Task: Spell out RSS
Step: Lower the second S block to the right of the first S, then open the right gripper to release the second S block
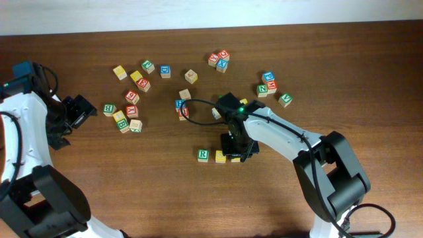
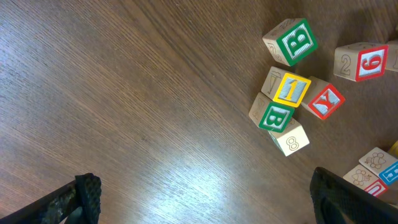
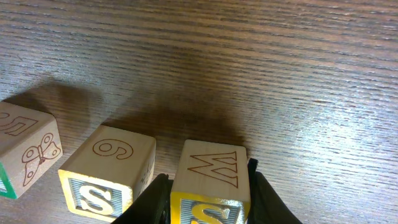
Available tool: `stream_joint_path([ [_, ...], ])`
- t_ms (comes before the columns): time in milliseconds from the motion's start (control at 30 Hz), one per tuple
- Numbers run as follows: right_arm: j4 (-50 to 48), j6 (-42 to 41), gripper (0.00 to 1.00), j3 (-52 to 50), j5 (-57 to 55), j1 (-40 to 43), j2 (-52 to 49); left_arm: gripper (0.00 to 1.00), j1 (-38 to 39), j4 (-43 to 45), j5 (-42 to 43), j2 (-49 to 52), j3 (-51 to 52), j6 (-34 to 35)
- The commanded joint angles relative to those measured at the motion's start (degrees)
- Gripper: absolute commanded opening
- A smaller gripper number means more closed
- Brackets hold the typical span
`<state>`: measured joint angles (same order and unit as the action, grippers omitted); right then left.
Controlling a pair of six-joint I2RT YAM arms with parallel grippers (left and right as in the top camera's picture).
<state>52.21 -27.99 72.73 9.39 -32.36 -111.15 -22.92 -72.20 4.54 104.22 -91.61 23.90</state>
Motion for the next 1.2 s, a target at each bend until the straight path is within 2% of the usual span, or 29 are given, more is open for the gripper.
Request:
stream_joint_path([
  [0, 0.02, 0.50, 0.26, -0.50, 0.52, -0.26, 0.17, 0.99, -0.13, -0.07, 0.22, -1.16, -0.79, 0.92],
  [433, 0.00, 0.48, 0.26, -0.50, 1.16, -0.26, 0.17, 0.99, -0.13, -0.07, 0.22, -1.16, -0.79, 0.92],
  [600, 0.00, 0.50, 0.30, -0.50, 0.94, -0.26, 0.17, 0.99, -0.13, -0.07, 0.22, -1.16, -0.79, 0.92],
  [833, -0.02, 0.52, 0.31, -0.37, 0.87, -0.11, 0.17, 0.99, -0.13, -0.07, 0.22, -1.16, -0.79, 0.92],
  [1167, 5.20, 1.66, 0.35, 5.46, 0.85, 3.08, 0.22, 0.99, -0.13, -0.07, 0.22, -1.16, -0.79, 0.92],
])
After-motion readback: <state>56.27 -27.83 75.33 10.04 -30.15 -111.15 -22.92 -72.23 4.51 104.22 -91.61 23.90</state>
